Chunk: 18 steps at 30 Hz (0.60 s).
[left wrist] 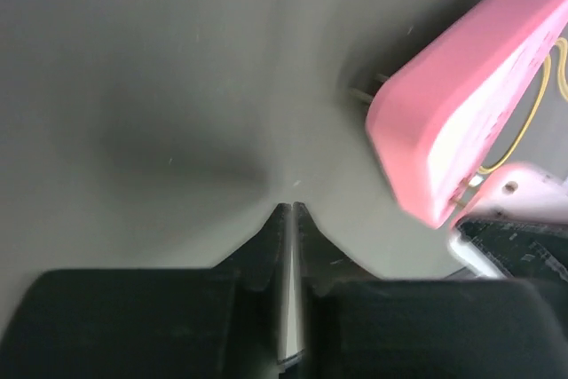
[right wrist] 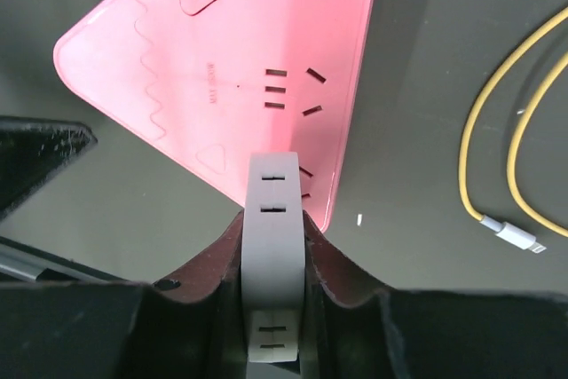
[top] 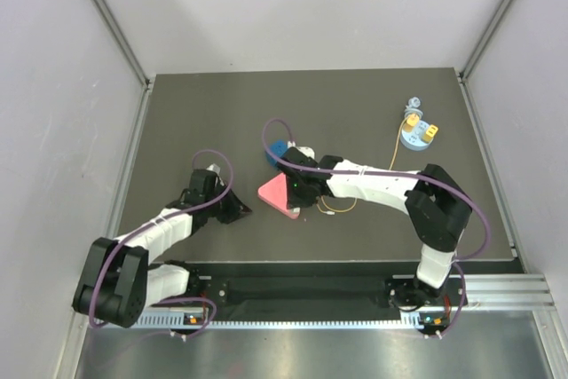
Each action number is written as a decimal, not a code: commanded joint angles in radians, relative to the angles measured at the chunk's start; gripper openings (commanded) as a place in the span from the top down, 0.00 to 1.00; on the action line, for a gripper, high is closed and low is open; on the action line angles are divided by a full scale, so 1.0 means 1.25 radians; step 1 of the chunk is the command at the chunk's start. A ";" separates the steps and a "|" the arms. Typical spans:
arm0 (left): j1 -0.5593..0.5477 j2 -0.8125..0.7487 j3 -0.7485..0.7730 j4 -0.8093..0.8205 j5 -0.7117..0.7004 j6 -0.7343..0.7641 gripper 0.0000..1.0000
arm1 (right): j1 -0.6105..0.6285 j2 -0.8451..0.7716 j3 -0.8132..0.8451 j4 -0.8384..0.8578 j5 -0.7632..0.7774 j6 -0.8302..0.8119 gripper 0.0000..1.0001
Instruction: Insert the plug
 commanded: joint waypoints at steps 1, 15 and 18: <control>-0.003 -0.045 0.007 -0.019 0.023 -0.021 0.76 | -0.015 0.007 0.019 -0.060 0.021 -0.030 0.95; -0.004 -0.004 0.117 0.050 0.078 0.160 0.44 | -0.105 0.061 0.121 -0.176 -0.020 -0.236 1.00; -0.004 0.041 0.105 0.120 0.113 0.159 0.45 | -0.112 0.066 0.125 -0.184 -0.022 -0.253 1.00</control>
